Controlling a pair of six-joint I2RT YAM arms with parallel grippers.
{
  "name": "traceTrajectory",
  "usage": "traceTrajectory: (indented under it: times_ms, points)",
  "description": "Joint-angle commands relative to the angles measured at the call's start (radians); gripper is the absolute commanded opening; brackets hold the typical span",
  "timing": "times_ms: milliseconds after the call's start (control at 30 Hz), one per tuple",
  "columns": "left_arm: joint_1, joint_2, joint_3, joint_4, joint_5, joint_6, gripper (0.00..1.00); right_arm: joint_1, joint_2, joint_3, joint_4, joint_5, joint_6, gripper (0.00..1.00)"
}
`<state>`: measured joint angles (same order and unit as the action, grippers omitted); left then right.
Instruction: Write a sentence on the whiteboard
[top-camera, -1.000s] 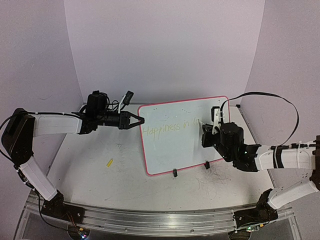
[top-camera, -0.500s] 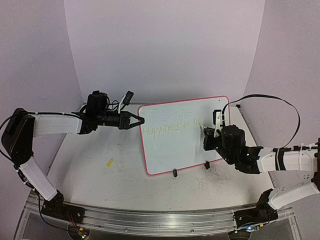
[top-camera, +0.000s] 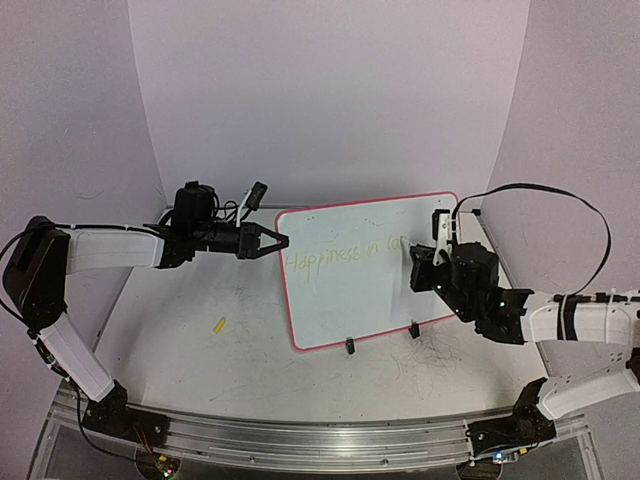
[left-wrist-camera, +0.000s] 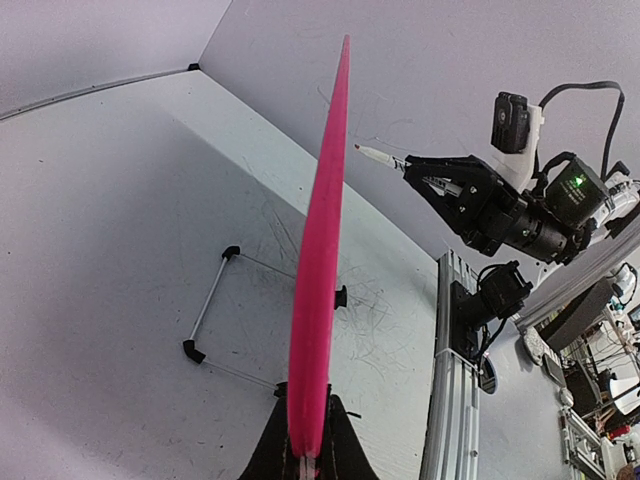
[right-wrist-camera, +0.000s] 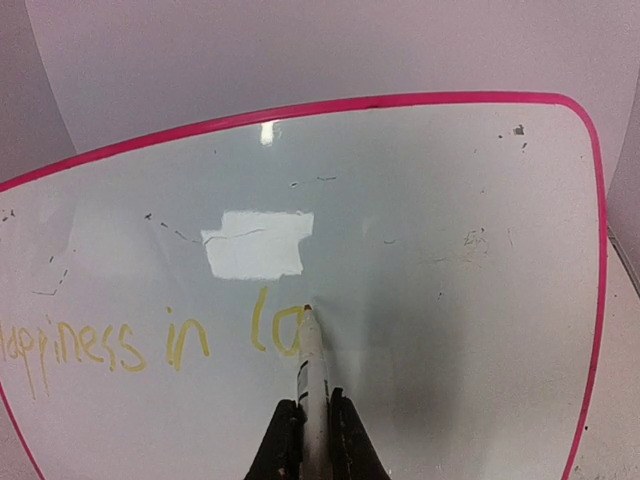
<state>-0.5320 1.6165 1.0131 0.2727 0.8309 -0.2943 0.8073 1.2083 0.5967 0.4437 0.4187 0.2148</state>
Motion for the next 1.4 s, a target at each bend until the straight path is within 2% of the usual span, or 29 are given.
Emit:
traceTrajectory:
  times_ms: [0,300,800,1367]
  points:
    - [-0.006,-0.023,0.024,-0.049,-0.031,0.035,0.0,-0.015,0.027,0.049,0.041,0.01,-0.016,0.0]
    - [-0.006,-0.026,0.025,-0.049,-0.031,0.037,0.0,-0.019,0.057,0.035,0.045,0.002,-0.012,0.0]
    - [-0.006,-0.02,0.026,-0.052,-0.032,0.037,0.0,-0.018,0.014,-0.039,-0.032,-0.036,0.043,0.0]
    - [-0.008,-0.025,0.024,-0.053,-0.032,0.038,0.0,-0.02,0.042,0.02,0.018,0.057,0.009,0.0]
